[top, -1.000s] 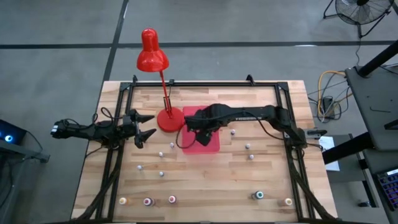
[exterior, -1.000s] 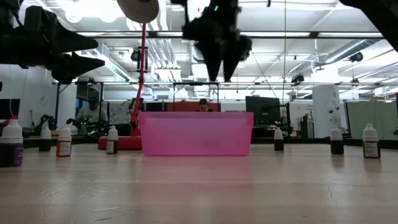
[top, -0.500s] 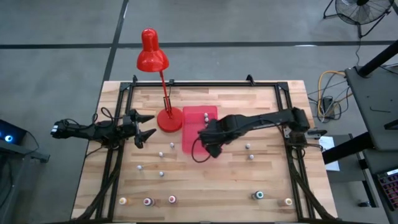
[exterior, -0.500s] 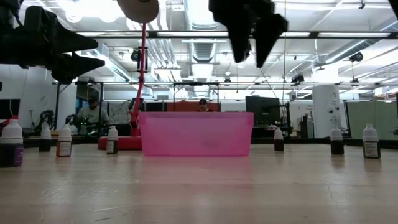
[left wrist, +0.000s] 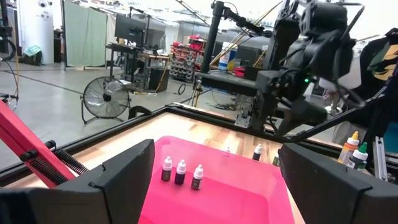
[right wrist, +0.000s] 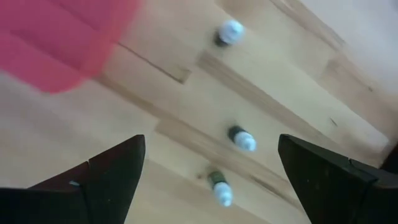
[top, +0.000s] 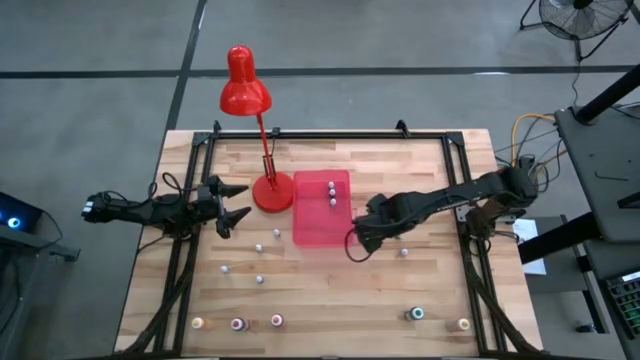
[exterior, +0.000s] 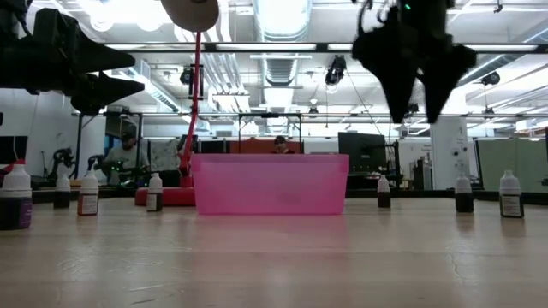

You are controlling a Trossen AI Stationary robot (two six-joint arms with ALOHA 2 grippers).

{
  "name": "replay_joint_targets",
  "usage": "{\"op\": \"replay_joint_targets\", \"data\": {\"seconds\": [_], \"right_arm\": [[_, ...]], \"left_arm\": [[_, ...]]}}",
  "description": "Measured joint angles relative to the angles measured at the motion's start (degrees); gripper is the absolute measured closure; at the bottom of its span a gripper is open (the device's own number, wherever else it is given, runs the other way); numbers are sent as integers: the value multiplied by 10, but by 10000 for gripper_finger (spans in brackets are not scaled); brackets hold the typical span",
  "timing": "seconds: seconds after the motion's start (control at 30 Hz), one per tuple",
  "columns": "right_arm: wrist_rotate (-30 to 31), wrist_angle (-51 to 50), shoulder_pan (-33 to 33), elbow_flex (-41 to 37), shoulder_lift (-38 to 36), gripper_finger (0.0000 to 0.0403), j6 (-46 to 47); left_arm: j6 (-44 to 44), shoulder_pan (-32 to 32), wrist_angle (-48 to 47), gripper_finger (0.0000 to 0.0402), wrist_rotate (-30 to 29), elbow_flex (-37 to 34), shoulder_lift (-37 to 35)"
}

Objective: Pick & Place food coloring
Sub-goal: Put the small black food coloring bottle into the bin

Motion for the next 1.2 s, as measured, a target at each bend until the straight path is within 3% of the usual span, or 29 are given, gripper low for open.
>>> {"op": "replay_joint_targets", "data": {"seconds": [0.33, 0.83, 1.0, 1.2], "right_arm": [[-30, 131, -1, -155, -45, 41, 54], [-40, 227, -17, -262, -47, 43, 66], [-41, 229, -19, -264, -47, 69, 61], [-41, 231, -24, -264, -47, 129, 60]], "left_arm": [[0, 0, 0, 87, 0, 0, 0], [0, 0, 0, 87, 0, 0, 0], [0, 0, 0, 87, 0, 0, 0], [0, 0, 0, 87, 0, 0, 0]]}}
